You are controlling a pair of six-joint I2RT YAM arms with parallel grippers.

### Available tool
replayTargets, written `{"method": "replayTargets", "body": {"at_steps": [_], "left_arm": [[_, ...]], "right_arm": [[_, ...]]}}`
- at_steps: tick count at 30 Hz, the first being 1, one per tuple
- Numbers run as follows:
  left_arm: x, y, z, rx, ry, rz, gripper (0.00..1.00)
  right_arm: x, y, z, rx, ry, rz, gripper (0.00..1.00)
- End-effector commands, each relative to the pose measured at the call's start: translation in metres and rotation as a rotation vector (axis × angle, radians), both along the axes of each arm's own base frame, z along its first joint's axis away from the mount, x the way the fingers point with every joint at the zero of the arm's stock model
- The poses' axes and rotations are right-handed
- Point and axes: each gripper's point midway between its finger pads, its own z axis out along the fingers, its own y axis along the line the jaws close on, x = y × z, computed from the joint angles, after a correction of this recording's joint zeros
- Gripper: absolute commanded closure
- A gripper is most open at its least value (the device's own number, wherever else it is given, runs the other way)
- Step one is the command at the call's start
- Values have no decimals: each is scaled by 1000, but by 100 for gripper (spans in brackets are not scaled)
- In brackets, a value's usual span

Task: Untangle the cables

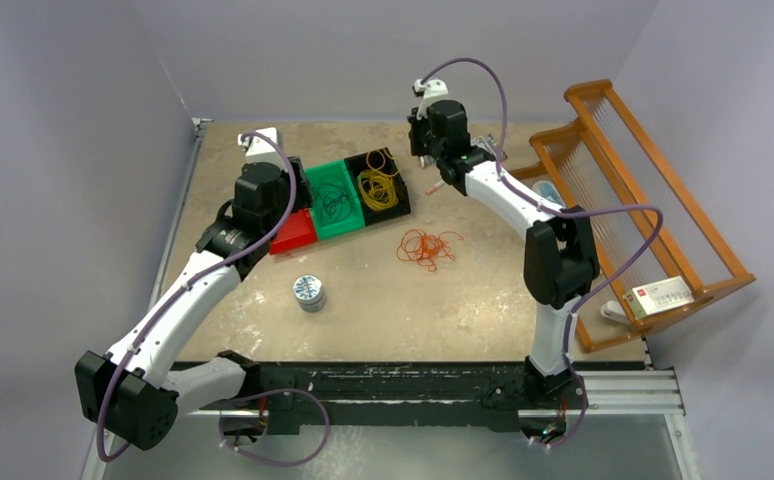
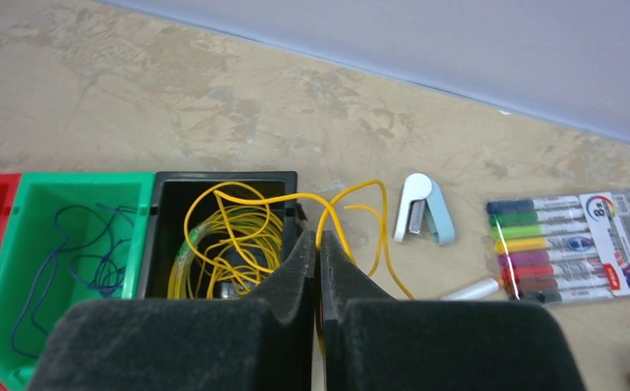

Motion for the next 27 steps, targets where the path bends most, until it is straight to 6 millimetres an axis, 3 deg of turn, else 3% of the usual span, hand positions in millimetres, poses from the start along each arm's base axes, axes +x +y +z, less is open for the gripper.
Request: {"method": "replayTargets", "body": {"at_steps": [1,12,27], "left_arm": [[3,6,13,9,-41,20,46],[1,12,13,33,-36,40,45],[-1,14,13,38,-35,43,46]], "right_arm": [[-7,23,23,28,-65,139,100],[-9,60,-15,16,24,263,100],[-22,110,-39,47,90,390,100]]}}
